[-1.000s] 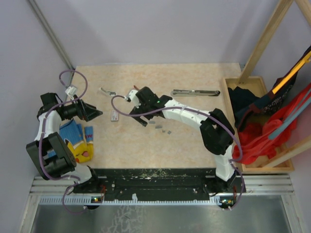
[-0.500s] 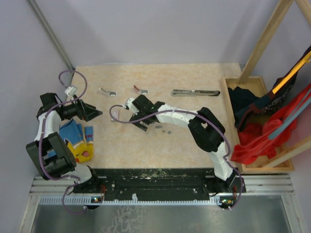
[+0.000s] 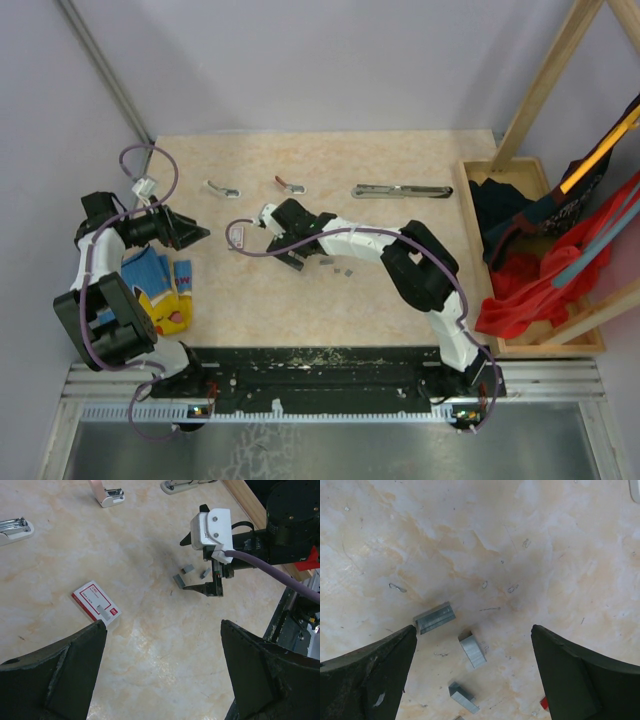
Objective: Unload the staples from the stapler
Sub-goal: Pick up the staple from the center of the board.
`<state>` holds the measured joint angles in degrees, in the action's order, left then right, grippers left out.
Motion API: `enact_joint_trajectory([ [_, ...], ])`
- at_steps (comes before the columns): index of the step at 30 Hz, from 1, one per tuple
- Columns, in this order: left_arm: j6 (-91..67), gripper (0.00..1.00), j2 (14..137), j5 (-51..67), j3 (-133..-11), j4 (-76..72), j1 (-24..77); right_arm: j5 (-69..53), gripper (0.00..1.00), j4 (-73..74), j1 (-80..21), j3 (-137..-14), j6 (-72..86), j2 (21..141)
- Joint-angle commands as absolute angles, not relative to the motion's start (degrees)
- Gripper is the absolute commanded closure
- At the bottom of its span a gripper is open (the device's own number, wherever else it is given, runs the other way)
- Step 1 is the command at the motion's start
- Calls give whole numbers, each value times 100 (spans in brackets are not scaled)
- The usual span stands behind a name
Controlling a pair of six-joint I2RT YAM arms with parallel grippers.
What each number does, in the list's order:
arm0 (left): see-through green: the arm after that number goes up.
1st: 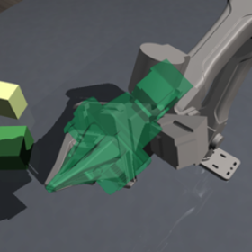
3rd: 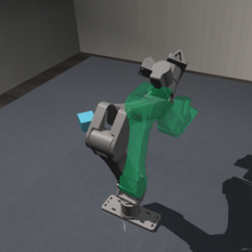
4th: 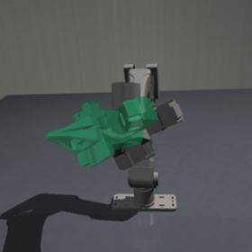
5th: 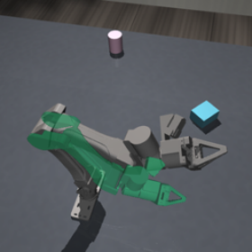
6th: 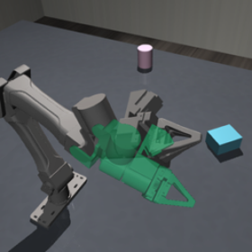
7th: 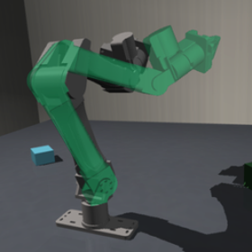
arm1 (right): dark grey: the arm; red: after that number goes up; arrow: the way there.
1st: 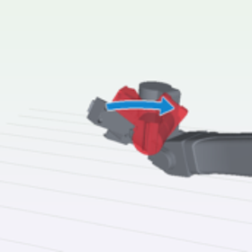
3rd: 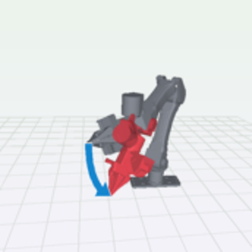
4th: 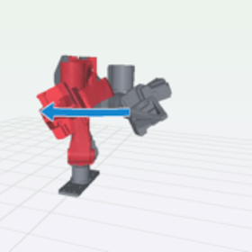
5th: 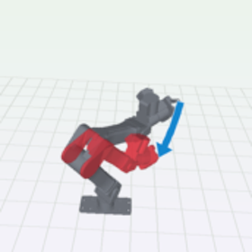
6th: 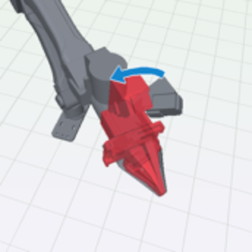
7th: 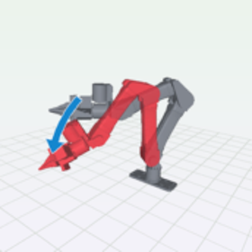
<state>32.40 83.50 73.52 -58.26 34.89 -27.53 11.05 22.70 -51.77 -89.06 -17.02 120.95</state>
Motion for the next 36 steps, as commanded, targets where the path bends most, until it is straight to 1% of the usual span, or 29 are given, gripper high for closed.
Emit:
enact_joint_trajectory([
  [1,3344,0,8305,7497,-5801,3483,-2806,1365,2,2013,-5229,-8838,-1808,12099],
  [17,3425,0,8367,7573,-5823,3568,-2830,1686,2,1914,-5161,-8818,-1994,12077],
  [29,3463,0,8404,7627,-5838,3614,-2848,1526,5,2022,-4992,-8994,-1973,12176],
  [32,3466,0,8409,7625,-5836,3626,-2849,1356,6,2108,-4990,-9113,-1940,12190],
  [36,3486,0,8419,7629,-5836,3631,-2848,1079,11,2222,-4980,-9230,-1872,12130],
])
